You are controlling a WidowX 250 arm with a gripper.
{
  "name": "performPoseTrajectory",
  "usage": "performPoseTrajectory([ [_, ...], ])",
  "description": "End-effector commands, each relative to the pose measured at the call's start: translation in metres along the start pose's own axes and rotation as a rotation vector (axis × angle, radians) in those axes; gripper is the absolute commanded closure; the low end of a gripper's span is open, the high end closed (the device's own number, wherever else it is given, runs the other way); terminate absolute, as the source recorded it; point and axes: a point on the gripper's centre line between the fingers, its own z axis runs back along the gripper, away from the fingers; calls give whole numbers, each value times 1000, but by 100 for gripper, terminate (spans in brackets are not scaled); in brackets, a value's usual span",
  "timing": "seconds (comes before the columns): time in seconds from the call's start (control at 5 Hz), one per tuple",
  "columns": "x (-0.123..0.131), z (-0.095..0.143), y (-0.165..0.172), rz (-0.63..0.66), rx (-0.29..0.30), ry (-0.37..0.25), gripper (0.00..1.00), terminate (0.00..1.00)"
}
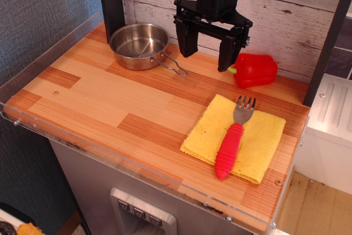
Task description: Move the fork to the table.
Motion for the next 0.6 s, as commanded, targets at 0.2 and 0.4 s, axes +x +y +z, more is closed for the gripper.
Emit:
performPoseTrajectory([
  [0.2,-9,-5,-29,-23,-3,-16,0,0],
  [0.4,-27,-9,-53,-25,9,-34,0,0],
])
